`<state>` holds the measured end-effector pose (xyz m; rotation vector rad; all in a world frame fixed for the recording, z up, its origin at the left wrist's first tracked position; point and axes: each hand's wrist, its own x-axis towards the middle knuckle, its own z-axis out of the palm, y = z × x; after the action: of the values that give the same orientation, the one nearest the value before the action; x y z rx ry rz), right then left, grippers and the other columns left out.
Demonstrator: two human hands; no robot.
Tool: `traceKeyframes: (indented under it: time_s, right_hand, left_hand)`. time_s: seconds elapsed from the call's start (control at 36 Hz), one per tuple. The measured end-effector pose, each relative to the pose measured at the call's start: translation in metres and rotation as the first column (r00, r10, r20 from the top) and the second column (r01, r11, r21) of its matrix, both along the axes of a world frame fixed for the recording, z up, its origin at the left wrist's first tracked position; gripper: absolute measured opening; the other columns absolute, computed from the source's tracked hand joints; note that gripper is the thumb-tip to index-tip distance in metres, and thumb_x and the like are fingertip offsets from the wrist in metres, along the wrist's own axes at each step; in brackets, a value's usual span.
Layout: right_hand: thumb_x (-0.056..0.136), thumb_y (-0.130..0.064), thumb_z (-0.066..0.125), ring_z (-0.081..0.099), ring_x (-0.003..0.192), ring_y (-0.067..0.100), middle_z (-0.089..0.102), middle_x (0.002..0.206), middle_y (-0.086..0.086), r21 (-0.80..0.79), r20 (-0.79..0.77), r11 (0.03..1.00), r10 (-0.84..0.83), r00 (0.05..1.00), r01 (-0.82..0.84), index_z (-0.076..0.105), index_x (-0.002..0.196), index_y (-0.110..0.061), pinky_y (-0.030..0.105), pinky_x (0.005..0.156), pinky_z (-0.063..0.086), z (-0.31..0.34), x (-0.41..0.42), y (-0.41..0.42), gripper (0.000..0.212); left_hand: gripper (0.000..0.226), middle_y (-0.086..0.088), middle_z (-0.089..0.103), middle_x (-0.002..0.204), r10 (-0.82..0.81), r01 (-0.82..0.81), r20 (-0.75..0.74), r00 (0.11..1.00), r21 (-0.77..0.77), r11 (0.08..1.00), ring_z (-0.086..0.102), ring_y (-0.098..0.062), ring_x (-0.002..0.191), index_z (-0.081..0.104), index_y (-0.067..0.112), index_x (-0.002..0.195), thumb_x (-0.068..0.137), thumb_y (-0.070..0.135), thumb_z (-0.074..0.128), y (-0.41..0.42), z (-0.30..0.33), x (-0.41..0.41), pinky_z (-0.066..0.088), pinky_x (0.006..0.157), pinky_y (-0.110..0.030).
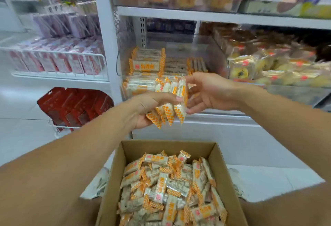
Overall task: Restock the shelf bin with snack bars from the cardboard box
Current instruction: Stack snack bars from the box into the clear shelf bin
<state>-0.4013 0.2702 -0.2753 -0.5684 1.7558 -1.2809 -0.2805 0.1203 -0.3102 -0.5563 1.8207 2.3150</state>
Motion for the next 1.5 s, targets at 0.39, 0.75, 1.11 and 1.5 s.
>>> traceKeyframes:
  time_s: [0.39, 0.75, 1.11, 1.5]
  right_hand:
    - [0.070, 0.013, 0.075, 0.056, 0.131, 0.019, 0.047, 0.152, -0.001, -0.155, -0.159, 0.852, 0.479, 0.863, -0.501, 0.040, 0.152, -0.030, 0.038, 0.099, 0.053, 0.028, -0.074, -0.022, 0.099]
    - [0.062, 0.008, 0.082, 0.071, 0.097, 0.022, 0.069, 0.118, 0.011, -0.379, -0.035, 0.921, 0.085, 0.996, -0.092, 0.064, 0.123, -0.013, 0.032, 0.079, 0.060, 0.002, -0.105, -0.086, 0.067]
    - [0.058, -0.049, 0.094, 0.047, 0.136, 0.025, 0.052, 0.147, 0.003, 0.093, -0.826, 0.992, 0.027, 0.563, 0.090, 0.050, 0.147, -0.018, 0.035, 0.109, 0.042, -0.017, -0.083, -0.151, 0.104]
    - [0.057, -0.040, 0.098, 0.061, 0.094, 0.018, 0.063, 0.097, -0.001, 0.189, -0.650, 0.976, 0.040, 0.759, 0.111, 0.067, 0.117, -0.001, 0.038, 0.085, 0.056, -0.017, -0.101, -0.130, 0.078]
  left_hand:
    - [0.026, -0.012, 0.076, 0.092, -0.351, 0.352, 0.029, 0.936, -0.078, 0.933, 0.075, -0.022, 0.078, 0.080, 0.011, 0.093, 0.074, -0.002, 0.069, -0.047, 0.047, -0.048, 0.061, 0.067, -0.032]
    - [0.034, -0.003, 0.076, 0.104, 0.325, -0.438, -0.319, 0.890, -0.409, 0.800, 0.074, -0.018, 0.092, 0.070, 0.016, 0.104, 0.084, 0.042, 0.076, -0.101, 0.076, -0.096, 0.059, 0.088, -0.037]
    - [0.021, -0.006, 0.063, 0.107, -0.017, 0.075, 0.078, 0.997, -0.987, -0.142, 0.061, -0.031, 0.101, 0.061, 0.016, 0.106, 0.085, 0.013, 0.059, -0.128, 0.027, -0.089, 0.054, 0.084, -0.044]
    - [0.044, -0.006, 0.065, 0.093, 0.065, 0.090, 0.083, 0.994, -0.990, -0.108, 0.064, -0.030, 0.088, 0.063, 0.014, 0.126, 0.083, 0.002, 0.059, -0.122, 0.030, -0.092, 0.058, 0.079, -0.044]
